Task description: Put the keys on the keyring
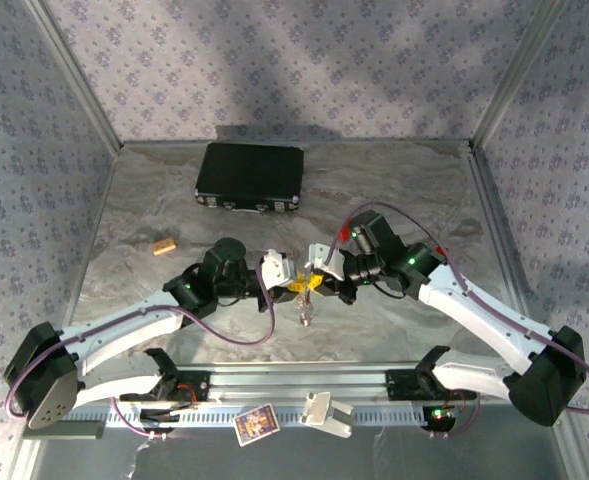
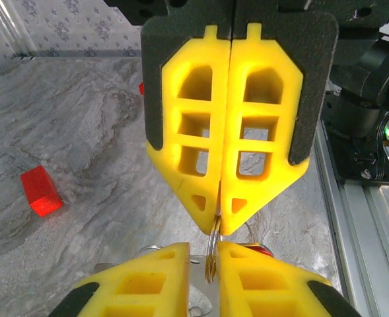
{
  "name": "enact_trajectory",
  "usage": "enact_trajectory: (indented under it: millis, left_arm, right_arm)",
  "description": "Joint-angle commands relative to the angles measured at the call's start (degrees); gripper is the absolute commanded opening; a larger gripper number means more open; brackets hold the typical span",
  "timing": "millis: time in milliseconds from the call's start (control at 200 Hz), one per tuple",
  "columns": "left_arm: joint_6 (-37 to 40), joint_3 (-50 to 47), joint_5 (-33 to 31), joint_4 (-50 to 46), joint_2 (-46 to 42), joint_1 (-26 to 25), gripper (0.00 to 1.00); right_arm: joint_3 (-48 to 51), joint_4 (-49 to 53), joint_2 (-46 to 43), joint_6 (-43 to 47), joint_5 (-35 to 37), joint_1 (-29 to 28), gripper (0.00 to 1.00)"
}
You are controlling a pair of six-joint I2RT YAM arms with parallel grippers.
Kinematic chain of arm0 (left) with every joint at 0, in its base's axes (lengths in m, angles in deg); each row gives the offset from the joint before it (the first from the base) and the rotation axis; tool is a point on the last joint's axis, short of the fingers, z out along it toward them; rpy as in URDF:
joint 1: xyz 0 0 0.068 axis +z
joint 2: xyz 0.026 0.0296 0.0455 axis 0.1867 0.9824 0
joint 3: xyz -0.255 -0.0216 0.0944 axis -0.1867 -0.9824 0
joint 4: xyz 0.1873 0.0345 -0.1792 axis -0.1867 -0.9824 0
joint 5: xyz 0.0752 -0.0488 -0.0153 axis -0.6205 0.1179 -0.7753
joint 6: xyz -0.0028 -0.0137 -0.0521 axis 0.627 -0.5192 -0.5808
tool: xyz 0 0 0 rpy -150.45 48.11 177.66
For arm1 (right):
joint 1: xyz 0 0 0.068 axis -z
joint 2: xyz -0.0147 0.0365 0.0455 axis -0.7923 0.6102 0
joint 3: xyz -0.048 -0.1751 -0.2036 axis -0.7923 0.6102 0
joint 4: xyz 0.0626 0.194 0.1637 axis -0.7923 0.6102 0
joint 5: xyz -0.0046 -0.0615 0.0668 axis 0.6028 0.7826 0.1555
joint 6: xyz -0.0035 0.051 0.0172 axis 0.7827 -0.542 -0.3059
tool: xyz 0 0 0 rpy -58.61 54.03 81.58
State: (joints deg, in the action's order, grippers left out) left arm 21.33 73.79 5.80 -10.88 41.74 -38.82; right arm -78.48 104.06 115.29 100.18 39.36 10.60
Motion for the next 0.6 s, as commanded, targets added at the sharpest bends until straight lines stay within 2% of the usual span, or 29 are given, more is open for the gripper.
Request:
enact_trajectory:
  millis: [0,195,210,265,320,455,595]
  left_arm:
    - [1.5,2.0,1.0,-1.5,0.2,0.0,0.16]
    - [1.7,2.1,1.5,-0.8,-0.1,0.0,0.01]
    - [1.7,2.0,1.5,-0.6,-0.2,-0.1,0.0]
    - [1.5,1.3,1.6,0.5,-0.6,0.0,0.0]
    - [0.7,0.3,1.8,2.6,-1.1,-0.1,0.0]
    - [-2.3,-4.1,2.5,12.5,-1.7,0.0,0.0]
    - [-5.1,-7.8,2.9,21.0,-1.3,-0.1,0.0]
  right_arm:
    - [-2.5,1.2,0.3,1.0,-0.4,-0.7,0.0]
    - [-2.4,0.2,0.2,0.3,0.5,-1.4,0.0]
    - [-2.2,-0.1,0.1,0.1,0.4,-1.3,0.02]
    - [-0.6,-2.4,-1.3,-1.5,-1.1,0.0,0.2]
    - [1.8,-5.6,-3.0,-3.8,-4.5,2.2,0.27]
    - [7.7,-13.4,-5.1,-10.7,-12.0,6.3,0.3]
    - [10.8,-17.0,-5.0,-13.3,-13.1,6.4,0.31]
